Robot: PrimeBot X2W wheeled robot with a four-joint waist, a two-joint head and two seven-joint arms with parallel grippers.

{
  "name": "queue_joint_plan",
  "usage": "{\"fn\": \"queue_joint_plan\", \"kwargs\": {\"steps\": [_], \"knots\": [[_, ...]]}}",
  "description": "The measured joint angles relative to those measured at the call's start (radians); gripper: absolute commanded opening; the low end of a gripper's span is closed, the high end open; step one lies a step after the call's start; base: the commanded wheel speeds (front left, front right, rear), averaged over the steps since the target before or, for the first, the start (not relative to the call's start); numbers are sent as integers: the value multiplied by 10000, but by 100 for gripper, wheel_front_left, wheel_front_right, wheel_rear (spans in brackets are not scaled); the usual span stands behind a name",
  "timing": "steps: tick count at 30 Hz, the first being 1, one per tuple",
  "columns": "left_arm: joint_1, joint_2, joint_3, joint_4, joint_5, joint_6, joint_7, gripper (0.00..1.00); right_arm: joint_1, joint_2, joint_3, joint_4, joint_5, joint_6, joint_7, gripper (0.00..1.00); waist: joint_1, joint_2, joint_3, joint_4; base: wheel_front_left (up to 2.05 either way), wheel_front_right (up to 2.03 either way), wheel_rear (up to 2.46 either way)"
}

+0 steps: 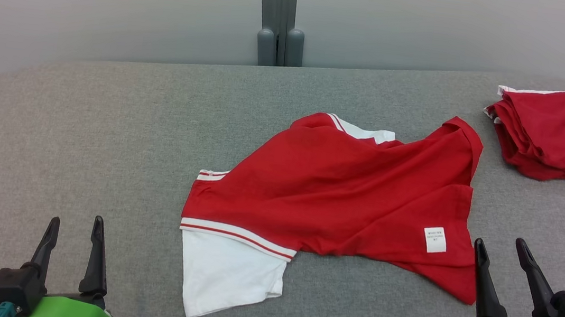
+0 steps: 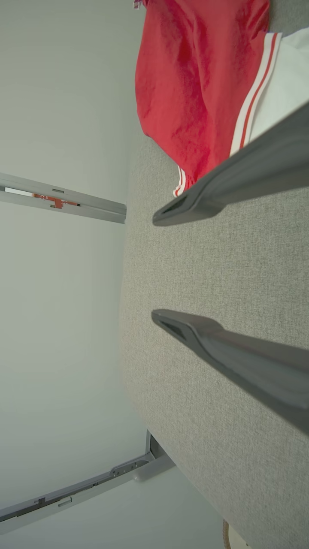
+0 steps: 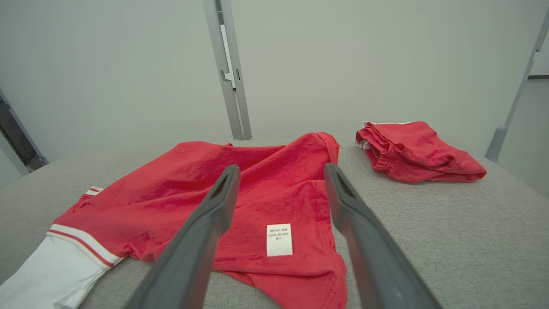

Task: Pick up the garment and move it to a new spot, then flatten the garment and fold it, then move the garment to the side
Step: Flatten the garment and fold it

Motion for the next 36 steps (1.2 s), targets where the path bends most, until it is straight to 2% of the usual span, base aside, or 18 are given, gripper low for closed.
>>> {"fn": "queue_joint_plan", "kwargs": {"steps": [11, 16, 25, 36], "knots": [[1, 0, -100, 8, -2, 0, 2, 100, 7, -15, 13, 44, -2, 0, 0, 100, 0, 0, 38, 2, 0, 0, 0], [0, 0, -600, 165, 29, 0, 0, 100, -32, -17, -40, 291, -35, 0, 0, 100, 0, 0, 122, 6, 0, 0, 0], [-216, 31, -2560, 1055, -75, -4, 0, 100, -996, -82, -140, 1935, -240, 0, 0, 100, 0, 0, 562, 26, 0, 0, 0], [-762, 65, -3848, 2932, -522, -4, 2, 100, -2930, -178, -232, 4878, -324, 0, 0, 100, 0, 0, 1391, 26, 0, 0, 0]]}}
